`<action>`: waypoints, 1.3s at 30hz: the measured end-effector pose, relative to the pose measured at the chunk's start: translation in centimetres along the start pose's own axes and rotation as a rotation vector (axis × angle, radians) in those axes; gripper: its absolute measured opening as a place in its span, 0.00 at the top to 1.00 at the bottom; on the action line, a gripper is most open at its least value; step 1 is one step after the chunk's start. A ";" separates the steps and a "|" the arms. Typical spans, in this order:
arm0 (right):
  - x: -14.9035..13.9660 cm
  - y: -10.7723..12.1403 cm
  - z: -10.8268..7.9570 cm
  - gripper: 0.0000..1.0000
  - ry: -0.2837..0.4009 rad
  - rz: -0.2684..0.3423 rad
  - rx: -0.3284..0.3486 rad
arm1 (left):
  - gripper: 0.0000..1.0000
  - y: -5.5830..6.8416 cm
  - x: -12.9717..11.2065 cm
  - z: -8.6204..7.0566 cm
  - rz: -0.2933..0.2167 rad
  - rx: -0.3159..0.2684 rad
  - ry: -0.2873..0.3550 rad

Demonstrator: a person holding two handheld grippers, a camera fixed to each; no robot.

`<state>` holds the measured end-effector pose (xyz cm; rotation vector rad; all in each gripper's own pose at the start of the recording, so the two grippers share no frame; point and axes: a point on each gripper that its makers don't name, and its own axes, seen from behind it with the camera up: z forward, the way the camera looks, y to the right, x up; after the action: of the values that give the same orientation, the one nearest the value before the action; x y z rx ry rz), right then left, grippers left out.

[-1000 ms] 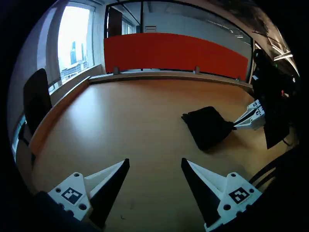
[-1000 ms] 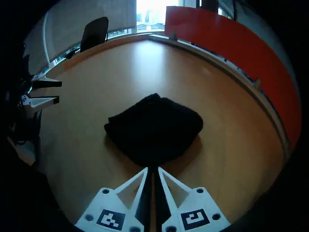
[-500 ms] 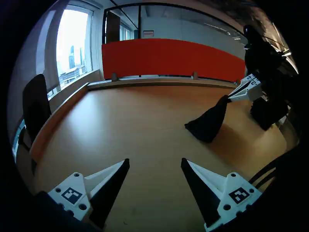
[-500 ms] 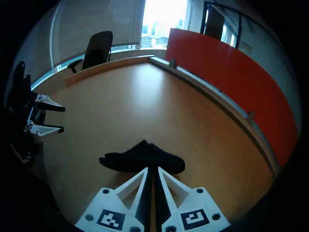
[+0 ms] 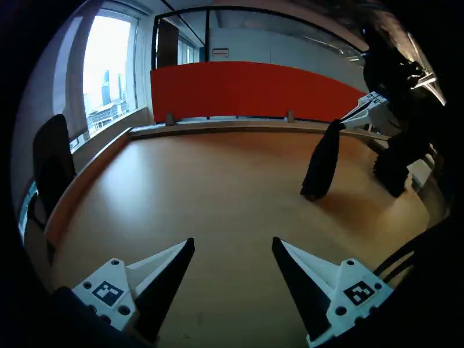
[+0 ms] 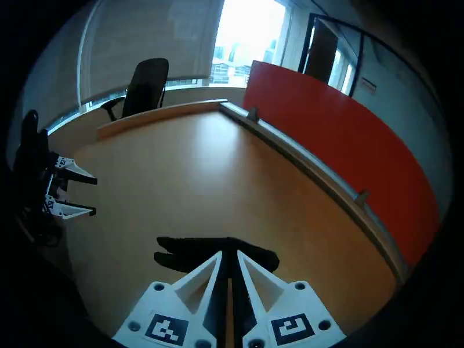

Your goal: Fold towel

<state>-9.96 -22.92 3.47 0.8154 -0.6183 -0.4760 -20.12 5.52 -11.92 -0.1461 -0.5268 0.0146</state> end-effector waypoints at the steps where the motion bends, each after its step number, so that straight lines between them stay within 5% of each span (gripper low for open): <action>1: 0.1 0.2 -0.1 0.97 0.002 0.001 -0.002 | 0.00 0.0 0.0 0.0 -0.001 -0.001 0.000; 17: -0.2 3.5 -2.8 0.97 0.011 0.046 -0.025 | 0.00 0.5 0.3 0.1 -0.004 -0.013 0.001; 39: -3.9 13.3 -9.4 0.97 -0.033 0.146 -0.123 | 0.01 0.5 0.8 0.4 0.004 -0.005 -0.005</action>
<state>-4.41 -7.68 7.65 0.6419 -0.6674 -0.3913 -19.63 6.10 -11.26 -0.1526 -0.5314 0.0176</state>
